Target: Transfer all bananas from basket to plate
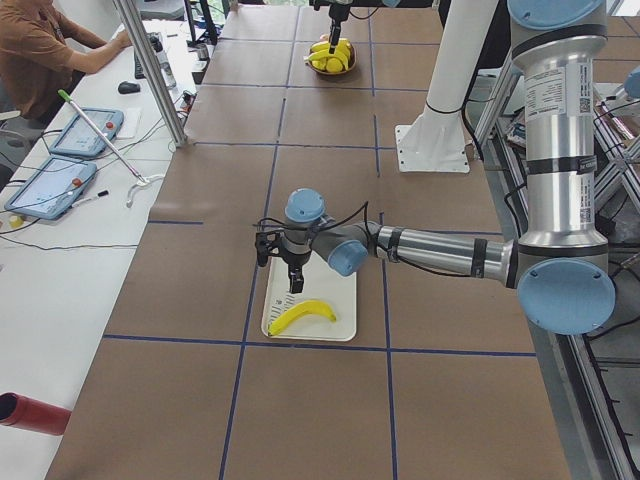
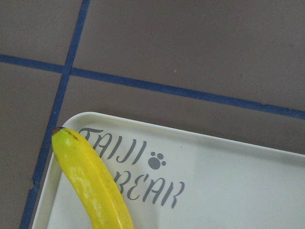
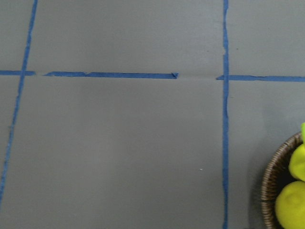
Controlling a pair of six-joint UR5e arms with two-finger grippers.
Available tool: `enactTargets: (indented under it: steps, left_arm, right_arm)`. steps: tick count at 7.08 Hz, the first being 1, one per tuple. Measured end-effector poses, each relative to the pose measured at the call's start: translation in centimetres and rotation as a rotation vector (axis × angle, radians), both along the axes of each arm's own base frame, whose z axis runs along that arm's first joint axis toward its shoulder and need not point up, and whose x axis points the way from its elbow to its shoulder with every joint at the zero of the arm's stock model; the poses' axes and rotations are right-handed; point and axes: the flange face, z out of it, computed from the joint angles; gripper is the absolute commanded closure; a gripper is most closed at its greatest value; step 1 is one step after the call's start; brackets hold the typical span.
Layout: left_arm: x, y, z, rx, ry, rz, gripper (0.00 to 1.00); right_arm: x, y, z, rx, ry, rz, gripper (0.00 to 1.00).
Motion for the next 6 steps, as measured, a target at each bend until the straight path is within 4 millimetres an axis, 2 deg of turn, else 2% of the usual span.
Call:
enactTargets:
  steps: [1, 2, 4, 6]
  left_arm:
    - [-0.6, -0.6, -1.9, -0.003, 0.019, -0.006, 0.00]
    - [-0.7, -0.9, -2.9, -0.001, 0.026, -0.010, 0.00]
    - [-0.6, -1.4, -4.1, 0.009, 0.035, -0.016, 0.00]
    - [-0.5, -1.7, -4.8, 0.019, 0.041, -0.020, 0.00]
  right_arm:
    - [2.1, 0.2, 1.4, 0.012, 0.029, -0.020, 0.00]
    - [4.0, 0.0, 2.7, 0.018, 0.049, -0.050, 0.00]
    - [7.1, 0.1, 6.0, 0.021, 0.077, -0.108, 0.00]
    - [9.5, 0.6, 11.1, 0.037, 0.040, -0.109, 0.00]
